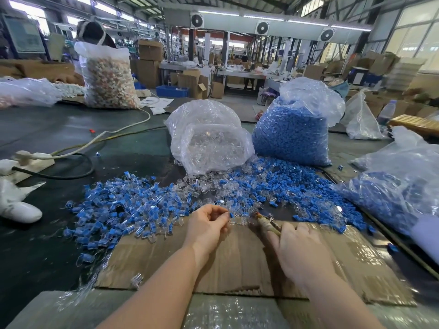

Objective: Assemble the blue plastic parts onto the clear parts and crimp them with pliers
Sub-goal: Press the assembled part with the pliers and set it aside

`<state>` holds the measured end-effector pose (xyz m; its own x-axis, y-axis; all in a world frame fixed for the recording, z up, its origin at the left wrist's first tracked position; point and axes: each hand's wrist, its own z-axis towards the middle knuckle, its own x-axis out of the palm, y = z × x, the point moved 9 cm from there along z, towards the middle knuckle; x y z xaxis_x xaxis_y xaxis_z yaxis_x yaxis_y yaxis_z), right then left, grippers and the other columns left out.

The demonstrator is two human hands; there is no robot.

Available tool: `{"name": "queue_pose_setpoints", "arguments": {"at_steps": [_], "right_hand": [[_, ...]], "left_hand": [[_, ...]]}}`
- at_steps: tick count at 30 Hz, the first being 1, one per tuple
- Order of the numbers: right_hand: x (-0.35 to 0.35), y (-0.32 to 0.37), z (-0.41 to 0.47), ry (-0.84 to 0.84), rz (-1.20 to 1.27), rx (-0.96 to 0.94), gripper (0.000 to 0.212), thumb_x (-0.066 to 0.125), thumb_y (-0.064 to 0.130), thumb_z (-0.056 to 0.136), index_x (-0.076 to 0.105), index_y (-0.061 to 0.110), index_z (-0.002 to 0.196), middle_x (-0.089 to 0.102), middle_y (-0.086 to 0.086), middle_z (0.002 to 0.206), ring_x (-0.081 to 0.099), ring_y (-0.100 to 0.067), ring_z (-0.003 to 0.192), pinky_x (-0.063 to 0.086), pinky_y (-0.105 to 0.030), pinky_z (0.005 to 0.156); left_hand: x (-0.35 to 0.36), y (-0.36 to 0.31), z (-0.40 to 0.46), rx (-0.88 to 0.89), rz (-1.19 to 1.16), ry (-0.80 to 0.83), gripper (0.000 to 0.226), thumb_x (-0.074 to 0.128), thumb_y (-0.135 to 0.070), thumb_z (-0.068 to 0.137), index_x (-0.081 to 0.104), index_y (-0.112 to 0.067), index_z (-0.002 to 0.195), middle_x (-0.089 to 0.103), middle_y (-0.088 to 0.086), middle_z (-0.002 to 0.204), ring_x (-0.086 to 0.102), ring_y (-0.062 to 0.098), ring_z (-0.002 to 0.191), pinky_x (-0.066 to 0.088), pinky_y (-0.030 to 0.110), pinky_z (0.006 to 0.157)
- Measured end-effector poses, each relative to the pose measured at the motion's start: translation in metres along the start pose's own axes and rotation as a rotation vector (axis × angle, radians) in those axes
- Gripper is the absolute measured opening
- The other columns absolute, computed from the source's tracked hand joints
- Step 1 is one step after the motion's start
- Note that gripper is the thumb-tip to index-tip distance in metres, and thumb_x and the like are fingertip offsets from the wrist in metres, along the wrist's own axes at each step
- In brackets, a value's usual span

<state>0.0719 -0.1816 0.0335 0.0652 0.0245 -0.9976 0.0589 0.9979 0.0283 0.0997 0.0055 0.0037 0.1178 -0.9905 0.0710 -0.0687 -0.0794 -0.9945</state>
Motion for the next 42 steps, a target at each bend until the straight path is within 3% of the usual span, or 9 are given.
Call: {"name": "queue_pose_setpoints", "arguments": {"at_steps": [4, 6, 9, 12, 16, 25, 34, 39, 42], "right_hand": [[-0.008, 0.026, 0.002, 0.217, 0.467, -0.089, 0.047, 0.029, 0.048, 0.098, 0.057, 0.011, 0.093, 0.06, -0.002, 0.085, 0.056, -0.018, 0.077, 0.048, -0.033, 0.073], [-0.013, 0.038, -0.001, 0.336, 0.676, -0.086, 0.045, 0.032, 0.046, 0.098, 0.052, 0.01, 0.079, 0.051, -0.001, 0.068, 0.049, -0.017, 0.064, 0.043, -0.03, 0.063], [-0.016, 0.043, -0.007, 0.453, 0.819, -0.007, 0.04, 0.034, 0.046, 0.097, 0.049, 0.011, 0.085, 0.049, -0.003, 0.07, 0.05, -0.018, 0.065, 0.049, -0.027, 0.059], [-0.013, 0.045, -0.006, 0.531, 0.907, 0.045, 0.042, 0.041, 0.046, 0.096, 0.05, 0.005, 0.1, 0.055, -0.007, 0.079, 0.056, -0.019, 0.067, 0.053, -0.032, 0.068], [-0.009, 0.049, -0.003, 0.605, 0.89, 0.012, 0.025, 0.056, 0.019, 0.089, 0.051, 0.002, 0.107, 0.054, -0.007, 0.082, 0.055, -0.019, 0.072, 0.05, -0.034, 0.07], [-0.004, 0.053, -0.003, 0.667, 0.828, -0.011, 0.019, 0.049, 0.003, 0.08, 0.051, 0.01, 0.098, 0.054, -0.01, 0.09, 0.054, -0.021, 0.078, 0.046, -0.034, 0.071], [-0.006, 0.053, 0.002, 0.528, 0.742, -0.092, 0.013, 0.037, 0.001, 0.089, 0.044, 0.011, 0.084, 0.048, -0.004, 0.07, 0.045, -0.016, 0.06, 0.042, -0.029, 0.058], [-0.001, 0.047, -0.001, 0.545, 0.895, -0.024, 0.014, 0.059, 0.009, 0.082, 0.055, 0.016, 0.094, 0.052, -0.001, 0.069, 0.045, -0.013, 0.057, 0.036, -0.028, 0.056], [0.0, 0.034, 0.006, 0.426, 1.001, 0.046, 0.016, 0.063, 0.008, 0.081, 0.057, 0.015, 0.093, 0.055, 0.001, 0.068, 0.047, -0.007, 0.049, 0.037, -0.02, 0.047]], "left_hand": [[-0.001, 0.003, 0.005, -0.105, -0.132, -0.043, 0.006, 0.059, -0.001, 0.088, 0.063, -0.006, 0.088, 0.06, 0.007, 0.065, 0.055, 0.012, 0.05, 0.046, 0.025, 0.049], [-0.003, 0.001, 0.008, -0.111, -0.123, -0.064, 0.005, 0.061, -0.003, 0.087, 0.064, -0.006, 0.09, 0.061, 0.007, 0.067, 0.057, 0.012, 0.05, 0.047, 0.025, 0.045], [-0.01, -0.003, 0.013, -0.096, -0.103, -0.103, 0.004, 0.062, -0.003, 0.086, 0.064, -0.006, 0.087, 0.062, 0.008, 0.069, 0.057, 0.013, 0.053, 0.049, 0.022, 0.046], [-0.014, -0.005, 0.018, -0.092, -0.098, -0.126, 0.005, 0.062, -0.001, 0.086, 0.064, -0.005, 0.085, 0.062, 0.009, 0.069, 0.057, 0.013, 0.056, 0.05, 0.02, 0.05], [-0.018, -0.005, 0.022, -0.116, -0.09, -0.148, 0.004, 0.063, -0.001, 0.085, 0.065, -0.004, 0.086, 0.063, 0.007, 0.067, 0.058, 0.012, 0.054, 0.051, 0.02, 0.051], [-0.02, -0.007, 0.022, -0.148, -0.1, -0.188, 0.009, 0.063, 0.0, 0.085, 0.065, -0.006, 0.079, 0.061, 0.006, 0.065, 0.056, 0.011, 0.049, 0.048, 0.017, 0.045], [-0.016, -0.012, 0.021, -0.123, -0.122, -0.204, 0.006, 0.063, 0.002, 0.084, 0.065, -0.004, 0.083, 0.063, 0.008, 0.072, 0.059, 0.013, 0.058, 0.051, 0.018, 0.049], [-0.021, -0.009, 0.019, -0.116, -0.078, -0.239, 0.008, 0.062, -0.001, 0.085, 0.065, -0.008, 0.083, 0.063, 0.005, 0.072, 0.058, 0.012, 0.059, 0.051, 0.019, 0.053], [-0.038, -0.022, 0.02, 0.004, 0.137, -0.297, 0.008, 0.06, -0.005, 0.087, 0.064, -0.01, 0.083, 0.064, 0.004, 0.076, 0.057, 0.012, 0.064, 0.05, 0.024, 0.061]]}}
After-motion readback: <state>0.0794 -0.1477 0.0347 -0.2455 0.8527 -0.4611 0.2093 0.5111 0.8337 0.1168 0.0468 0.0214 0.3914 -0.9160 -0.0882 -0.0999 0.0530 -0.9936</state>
